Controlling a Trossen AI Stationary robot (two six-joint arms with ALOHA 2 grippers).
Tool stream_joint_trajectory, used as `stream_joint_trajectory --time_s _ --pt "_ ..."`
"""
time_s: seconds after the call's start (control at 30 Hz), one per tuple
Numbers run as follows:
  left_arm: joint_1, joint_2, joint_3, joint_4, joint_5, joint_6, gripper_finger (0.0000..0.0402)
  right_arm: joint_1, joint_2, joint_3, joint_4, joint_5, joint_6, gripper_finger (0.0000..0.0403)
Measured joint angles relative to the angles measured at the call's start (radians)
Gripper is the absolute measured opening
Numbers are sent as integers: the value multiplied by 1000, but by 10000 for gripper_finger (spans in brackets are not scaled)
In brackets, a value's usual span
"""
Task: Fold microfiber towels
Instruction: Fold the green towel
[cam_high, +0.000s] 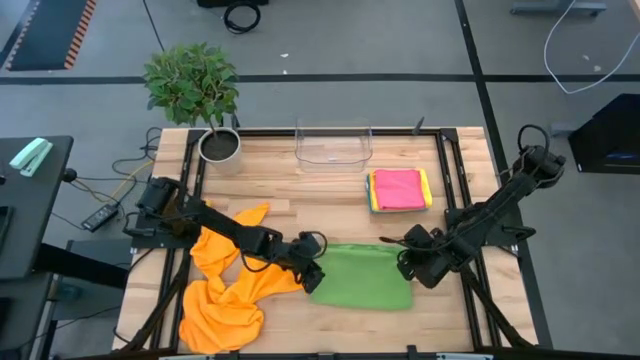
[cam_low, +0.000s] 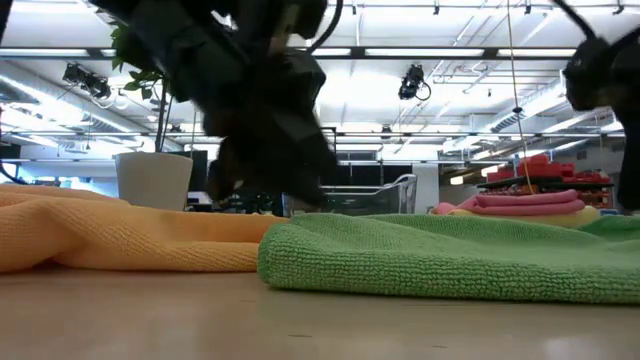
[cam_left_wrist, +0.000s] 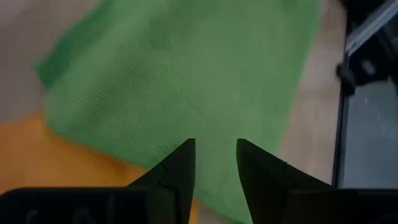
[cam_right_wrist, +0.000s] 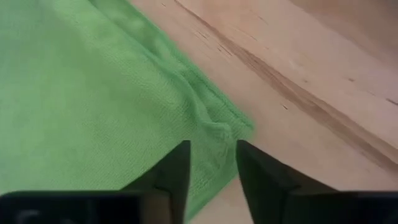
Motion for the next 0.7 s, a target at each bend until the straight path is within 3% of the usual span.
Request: stream_joint_trajectory --time_s 0.13,0.27,0.37,0.53,0.7 --pt "-32 17 0 2 -1 1 116 -2 -10 -49 81 -2 -3 187" --pt "-48 50 0 7 -3 -29 108 -2 -16 -71 133 -1 2 189" --pt "-60 87 0 22 -7 -63 104 -2 -16 -73 129 11 4 141" --pt "-80 117 4 53 -13 -104 97 -1 -16 -73 124 40 2 19" --pt "-81 118 3 60 -19 -105 90 1 -36 -73 101 54 39 8"
